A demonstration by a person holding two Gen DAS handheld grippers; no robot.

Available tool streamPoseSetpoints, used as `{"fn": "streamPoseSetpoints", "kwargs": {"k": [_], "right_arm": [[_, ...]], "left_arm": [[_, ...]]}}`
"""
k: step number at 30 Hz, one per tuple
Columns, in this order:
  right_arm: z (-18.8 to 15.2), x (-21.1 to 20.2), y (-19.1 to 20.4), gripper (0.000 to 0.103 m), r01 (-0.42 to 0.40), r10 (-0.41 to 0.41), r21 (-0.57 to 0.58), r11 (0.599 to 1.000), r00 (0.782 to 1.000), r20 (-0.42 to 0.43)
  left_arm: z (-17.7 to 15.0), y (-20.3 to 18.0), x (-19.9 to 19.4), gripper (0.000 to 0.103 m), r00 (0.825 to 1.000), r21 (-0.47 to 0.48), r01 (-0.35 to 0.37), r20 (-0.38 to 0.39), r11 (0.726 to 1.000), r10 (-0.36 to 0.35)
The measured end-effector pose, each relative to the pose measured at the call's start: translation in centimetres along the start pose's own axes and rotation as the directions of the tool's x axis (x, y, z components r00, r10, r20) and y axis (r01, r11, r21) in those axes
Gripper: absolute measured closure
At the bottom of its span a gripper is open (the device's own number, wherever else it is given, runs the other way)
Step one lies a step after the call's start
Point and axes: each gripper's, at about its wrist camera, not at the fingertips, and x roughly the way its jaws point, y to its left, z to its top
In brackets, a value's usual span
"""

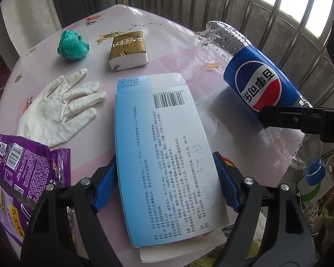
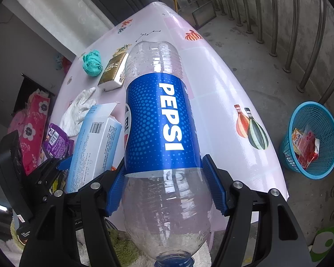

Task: Collect trash
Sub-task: 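Close the left tool on the white medicine box and lift it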

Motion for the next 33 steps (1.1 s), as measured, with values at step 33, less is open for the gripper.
{"fn": "streamPoseSetpoints", "kwargs": {"k": [33], "right_arm": [[0.1, -0.3, -0.3, 0.039, -0.001, 0.001, 0.016, 1.0, 1.0, 0.01]], "left_arm": [[0.0, -0.3, -1.3, 0.031, 0.996, 0.014, -0.051, 0.067, 0.999, 0.05]]}}
